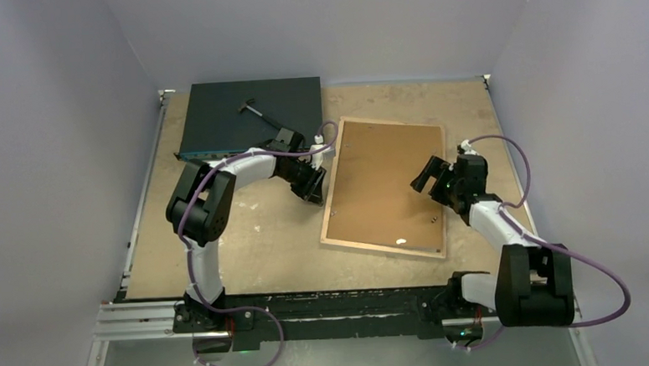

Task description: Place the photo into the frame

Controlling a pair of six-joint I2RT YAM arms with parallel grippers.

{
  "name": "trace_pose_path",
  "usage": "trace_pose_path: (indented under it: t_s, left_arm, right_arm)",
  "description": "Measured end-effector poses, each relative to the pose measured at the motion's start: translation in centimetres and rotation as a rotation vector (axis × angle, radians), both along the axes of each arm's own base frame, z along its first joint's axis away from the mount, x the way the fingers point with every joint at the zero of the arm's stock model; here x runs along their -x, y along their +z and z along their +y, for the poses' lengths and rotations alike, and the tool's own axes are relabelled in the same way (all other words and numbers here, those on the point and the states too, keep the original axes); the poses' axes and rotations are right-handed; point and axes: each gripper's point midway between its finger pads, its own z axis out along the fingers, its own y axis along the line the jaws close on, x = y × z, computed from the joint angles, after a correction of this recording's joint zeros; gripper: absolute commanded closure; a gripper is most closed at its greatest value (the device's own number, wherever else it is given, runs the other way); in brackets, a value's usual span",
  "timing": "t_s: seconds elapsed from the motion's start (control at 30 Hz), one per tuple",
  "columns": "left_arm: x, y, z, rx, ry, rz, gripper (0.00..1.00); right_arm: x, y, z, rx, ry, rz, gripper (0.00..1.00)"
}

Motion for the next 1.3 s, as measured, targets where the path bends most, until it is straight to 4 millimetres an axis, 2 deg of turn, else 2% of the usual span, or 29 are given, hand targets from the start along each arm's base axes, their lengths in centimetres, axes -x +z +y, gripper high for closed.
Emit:
trace_pose_path:
  t_s: [0.27,0.4,0.63,0.9,1.13,1.23,1.27,1.3]
  left_arm:
    - [0.0,0.0,0.0,-0.001,0.0,0.0,0.71]
    - [0.0,-0.1,0.2,-0.006,0.002,0.001,0.72]
    - [0.0,-0.1,0.2,-0.007,0.003,0.001,0.73]
    - [0.0,-0.1,0.2,-0.006,0.003,0.001,0.74]
    - [0.0,-0.1,0.2,-0.007,0.002,0.001,0.75]
    - [0.1,-0.1,0.2,-0.007,0.003,0.004,0.75]
    - [0.1,-0.1,0.2,-0.008,0.003,0.005,0.75]
    - [0.1,-0.1,0.2,-0.009,0.002,0.007,0.75]
  right_arm:
    - [-0.7,1.0,0.7,0.083,0.033,0.013,0.01]
    - [-0.7,0.6,1.3,0.14,0.055,0.04,0.01]
    - [0.2,-0.5,0.8,0.209,0.035,0.103,0.01]
    - [-0.9,1.2,0.3,0.25,0.006,0.078,0.01]
    - [-1.1,1.9,0.3,0.249,-0.001,0.072,0.01]
    - [-1.7,2.9,0.3,0.243,-0.007,0.044,0.16]
    - [-2.1,3.2,0.4,0.242,-0.008,0.032,0.23]
    - [-2.5,3.5,0.5,0.239,-0.008,0.022,0.34]
